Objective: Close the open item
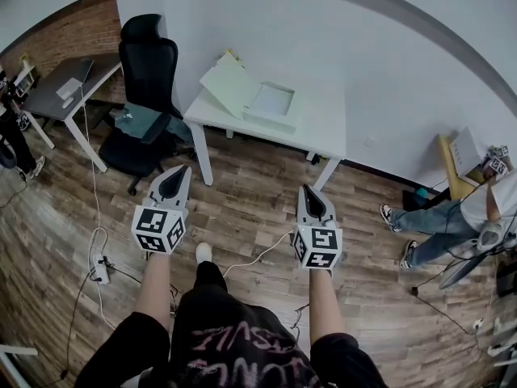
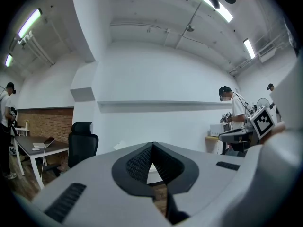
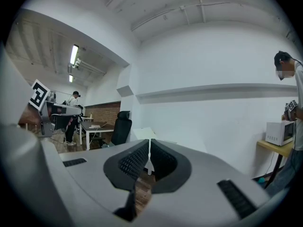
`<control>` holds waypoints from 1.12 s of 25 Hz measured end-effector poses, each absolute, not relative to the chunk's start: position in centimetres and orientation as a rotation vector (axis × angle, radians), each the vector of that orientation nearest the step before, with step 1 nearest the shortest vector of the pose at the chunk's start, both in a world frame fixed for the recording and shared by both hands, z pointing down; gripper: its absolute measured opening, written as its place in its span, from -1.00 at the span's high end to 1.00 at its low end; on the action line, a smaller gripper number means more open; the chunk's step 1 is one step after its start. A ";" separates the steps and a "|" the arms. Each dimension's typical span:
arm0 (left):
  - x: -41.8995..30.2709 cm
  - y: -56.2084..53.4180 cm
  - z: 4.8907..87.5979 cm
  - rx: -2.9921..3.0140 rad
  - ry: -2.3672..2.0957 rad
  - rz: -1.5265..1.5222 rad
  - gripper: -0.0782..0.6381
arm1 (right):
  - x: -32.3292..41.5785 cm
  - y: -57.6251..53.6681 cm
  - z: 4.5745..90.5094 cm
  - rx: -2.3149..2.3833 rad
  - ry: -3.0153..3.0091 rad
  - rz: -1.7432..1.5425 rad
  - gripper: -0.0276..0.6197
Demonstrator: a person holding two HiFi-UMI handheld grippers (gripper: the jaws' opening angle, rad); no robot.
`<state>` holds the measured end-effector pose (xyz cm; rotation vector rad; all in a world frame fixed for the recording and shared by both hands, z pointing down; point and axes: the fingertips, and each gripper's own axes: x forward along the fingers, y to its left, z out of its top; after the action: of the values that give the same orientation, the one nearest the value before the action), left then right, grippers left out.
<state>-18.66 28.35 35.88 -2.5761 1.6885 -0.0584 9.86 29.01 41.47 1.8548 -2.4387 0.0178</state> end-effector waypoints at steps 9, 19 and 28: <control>-19.7 22.3 37.2 -2.591 1.660 -0.112 0.75 | 8.6 23.5 42.5 1.870 -2.412 0.043 0.83; -22.5 13.0 39.2 -2.643 1.656 -0.102 0.75 | 6.6 14.9 44.0 1.893 -2.359 0.089 0.83; -26.3 3.5 38.8 -2.703 1.624 -0.052 0.75 | 3.8 7.2 43.5 1.958 -2.283 0.113 0.83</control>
<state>-26.32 3.54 38.77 -2.7026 1.6236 -0.0523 3.81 7.23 43.49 1.9578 -2.2828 0.1132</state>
